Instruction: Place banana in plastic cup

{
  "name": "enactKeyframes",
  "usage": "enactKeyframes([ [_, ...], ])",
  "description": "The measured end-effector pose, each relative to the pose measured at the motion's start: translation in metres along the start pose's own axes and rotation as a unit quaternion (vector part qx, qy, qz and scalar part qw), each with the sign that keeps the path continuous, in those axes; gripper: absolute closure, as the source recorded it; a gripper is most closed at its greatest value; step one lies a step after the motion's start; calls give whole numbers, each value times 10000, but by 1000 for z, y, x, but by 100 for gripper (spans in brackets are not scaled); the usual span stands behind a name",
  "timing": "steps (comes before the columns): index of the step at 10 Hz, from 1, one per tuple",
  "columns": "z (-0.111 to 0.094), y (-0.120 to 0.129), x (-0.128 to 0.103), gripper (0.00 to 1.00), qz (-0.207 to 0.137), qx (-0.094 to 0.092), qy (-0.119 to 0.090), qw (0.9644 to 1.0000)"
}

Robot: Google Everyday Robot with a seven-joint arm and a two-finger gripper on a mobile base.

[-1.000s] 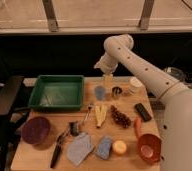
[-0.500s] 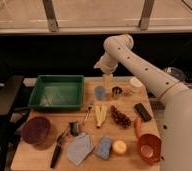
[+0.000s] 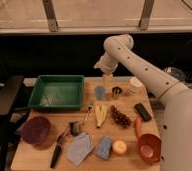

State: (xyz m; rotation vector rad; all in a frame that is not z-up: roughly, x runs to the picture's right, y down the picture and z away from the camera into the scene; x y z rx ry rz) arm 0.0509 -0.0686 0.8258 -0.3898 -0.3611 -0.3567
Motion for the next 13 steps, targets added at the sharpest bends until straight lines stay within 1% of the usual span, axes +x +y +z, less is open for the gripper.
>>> enactKeyframes([
  [5,0,0,0,25,-24,-4,3,10000],
  [6,0,1,0,25,-77,-34,-5,10000],
  [7,4,5,-6,25,-343,-115,-158,9992],
  [8,6,14,-11,25,-645,-126,-344,9972],
  [9,6,33,-16,25,-929,-152,-536,9941],
  [10,9,46,-26,25,-1119,-201,-671,9912],
  [11,13,69,-38,25,-1329,-308,-818,9873],
  [13,22,107,-56,25,-1512,-537,-1106,9808],
])
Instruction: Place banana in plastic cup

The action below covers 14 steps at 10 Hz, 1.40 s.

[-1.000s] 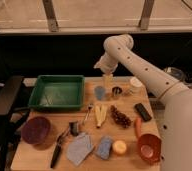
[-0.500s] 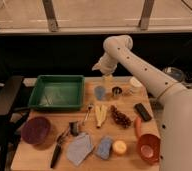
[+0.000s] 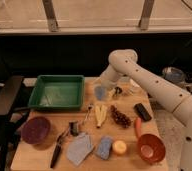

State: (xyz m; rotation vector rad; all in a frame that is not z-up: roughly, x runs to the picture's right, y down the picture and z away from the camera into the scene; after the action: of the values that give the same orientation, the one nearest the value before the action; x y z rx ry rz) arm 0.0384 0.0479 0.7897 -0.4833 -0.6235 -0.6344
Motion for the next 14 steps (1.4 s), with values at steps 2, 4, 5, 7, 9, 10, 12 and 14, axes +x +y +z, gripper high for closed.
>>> enactKeyframes([
  [2,23,20,-27,25,-133,-260,-416,9987],
  [4,43,36,-39,25,-82,-449,-717,9964],
  [5,54,43,-39,25,30,-524,-822,9952],
  [7,77,54,-35,25,456,-652,-919,9926],
  [9,94,58,-25,25,1052,-819,-835,9875],
  [10,101,58,-20,25,1323,-894,-772,9841],
  [12,111,62,-5,25,1956,-1056,-573,9733],
  [14,121,64,3,25,2539,-1150,-479,9592],
])
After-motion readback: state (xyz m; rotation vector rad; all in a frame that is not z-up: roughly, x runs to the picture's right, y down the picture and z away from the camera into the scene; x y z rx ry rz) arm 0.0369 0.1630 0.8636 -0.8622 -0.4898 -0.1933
